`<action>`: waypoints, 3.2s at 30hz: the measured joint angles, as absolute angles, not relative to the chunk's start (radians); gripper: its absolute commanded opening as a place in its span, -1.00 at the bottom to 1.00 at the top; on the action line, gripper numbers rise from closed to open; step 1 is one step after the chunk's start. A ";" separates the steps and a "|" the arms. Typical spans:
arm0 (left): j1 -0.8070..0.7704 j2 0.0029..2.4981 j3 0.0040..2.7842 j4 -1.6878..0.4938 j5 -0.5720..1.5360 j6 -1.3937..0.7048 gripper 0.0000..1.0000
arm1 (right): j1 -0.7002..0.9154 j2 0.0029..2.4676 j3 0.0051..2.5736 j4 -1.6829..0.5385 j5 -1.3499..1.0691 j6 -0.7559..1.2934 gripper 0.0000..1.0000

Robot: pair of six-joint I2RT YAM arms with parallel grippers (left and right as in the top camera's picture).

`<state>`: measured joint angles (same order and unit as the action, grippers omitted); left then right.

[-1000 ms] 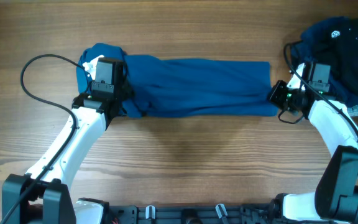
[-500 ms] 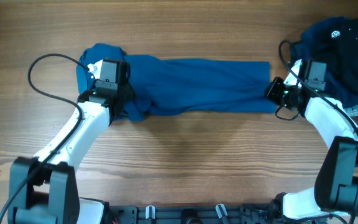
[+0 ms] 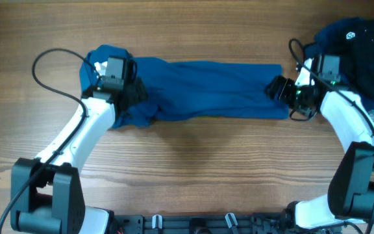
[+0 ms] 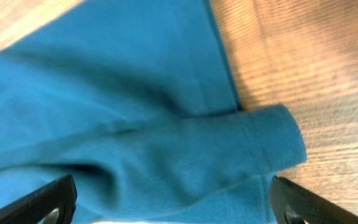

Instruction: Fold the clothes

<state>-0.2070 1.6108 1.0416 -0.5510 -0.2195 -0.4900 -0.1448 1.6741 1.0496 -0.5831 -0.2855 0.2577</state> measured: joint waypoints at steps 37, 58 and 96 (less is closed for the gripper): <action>-0.042 1.611 1.230 -0.797 -0.024 -0.360 0.99 | -0.015 1.971 1.194 -0.432 -0.236 0.057 -0.07; -0.042 1.611 1.230 -0.798 -0.024 -0.360 1.00 | -0.130 2.000 1.246 -0.646 -0.356 0.081 -0.91; -0.042 1.611 1.230 -0.798 -0.023 -0.360 0.99 | 0.348 2.043 1.592 -0.887 -0.312 0.181 0.58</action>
<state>-0.0418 1.6108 1.2297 -0.7979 -0.0235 -0.3595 0.3477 2.0430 1.5925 -0.8871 -0.3122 0.1814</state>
